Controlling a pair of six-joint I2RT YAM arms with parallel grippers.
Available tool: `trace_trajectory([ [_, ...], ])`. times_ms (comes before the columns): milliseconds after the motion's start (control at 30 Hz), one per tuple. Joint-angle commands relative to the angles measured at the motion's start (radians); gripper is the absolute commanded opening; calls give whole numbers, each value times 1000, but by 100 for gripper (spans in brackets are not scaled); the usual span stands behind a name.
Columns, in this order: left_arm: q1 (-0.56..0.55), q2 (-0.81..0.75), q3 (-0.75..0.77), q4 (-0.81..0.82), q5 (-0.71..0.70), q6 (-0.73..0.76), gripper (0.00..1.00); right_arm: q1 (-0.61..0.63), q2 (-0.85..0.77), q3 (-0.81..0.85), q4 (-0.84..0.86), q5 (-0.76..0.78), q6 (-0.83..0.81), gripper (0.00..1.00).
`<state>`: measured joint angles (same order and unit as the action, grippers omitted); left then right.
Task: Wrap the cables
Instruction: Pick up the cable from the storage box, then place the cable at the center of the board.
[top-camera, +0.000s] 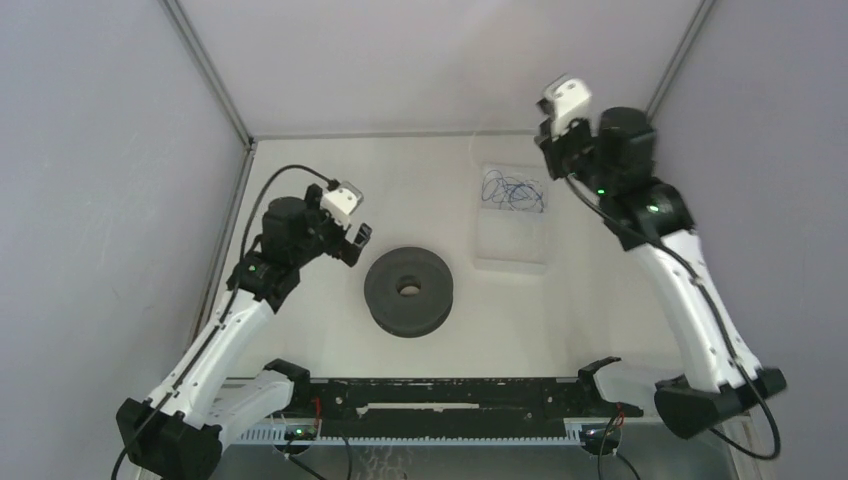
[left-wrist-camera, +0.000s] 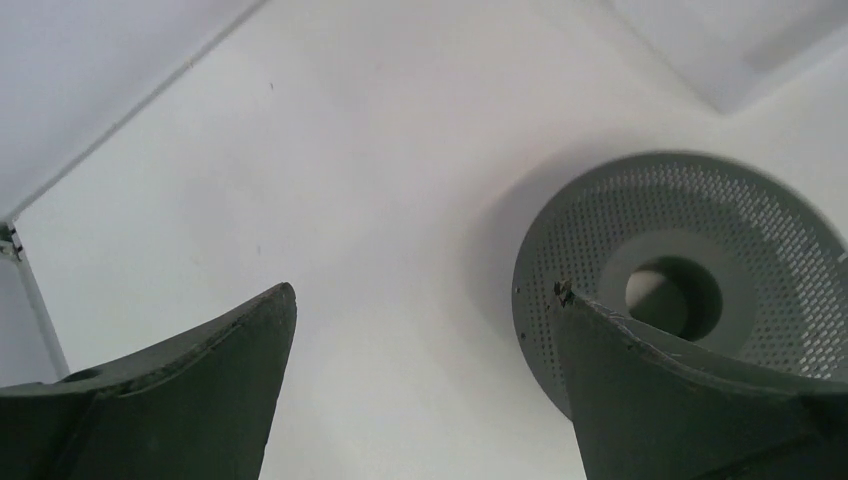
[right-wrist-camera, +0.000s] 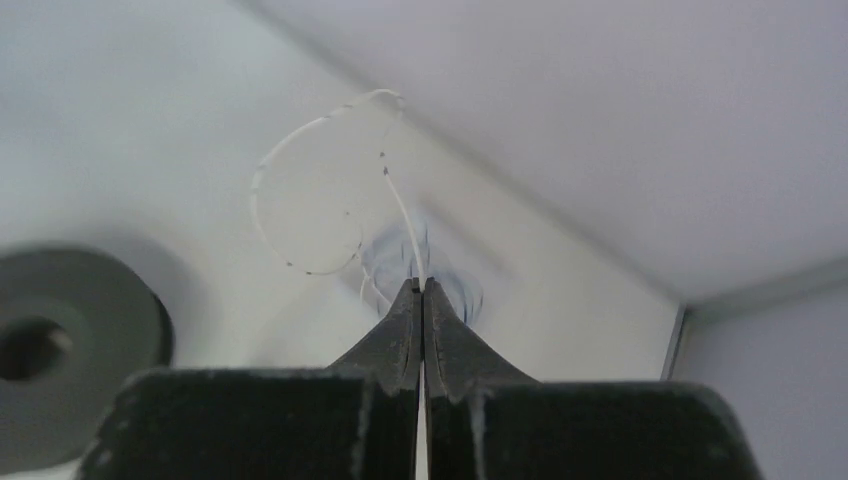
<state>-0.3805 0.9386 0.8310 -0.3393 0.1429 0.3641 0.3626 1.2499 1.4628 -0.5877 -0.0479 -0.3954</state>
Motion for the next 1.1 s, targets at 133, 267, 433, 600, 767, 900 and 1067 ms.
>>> trace_trajectory([
  [133,65,24,292,-49,331,-110,100,6,-72,398,-57,-366,172,0],
  [267,65,31,334,-73,435,-102,100,11,-62,482,-76,-457,255,0],
  [433,61,4,284,-50,562,-73,100,13,-94,468,-103,-529,330,0],
  [600,3,23,252,-80,603,-13,100,12,-135,369,-115,-478,294,0],
  [767,-70,31,208,-135,469,127,100,1,-170,310,-215,-292,202,0],
  [900,-70,25,166,-150,379,196,100,-41,-244,194,-236,-212,138,0],
  [1067,-82,40,136,-179,306,251,100,24,-259,16,-333,-212,13,0],
])
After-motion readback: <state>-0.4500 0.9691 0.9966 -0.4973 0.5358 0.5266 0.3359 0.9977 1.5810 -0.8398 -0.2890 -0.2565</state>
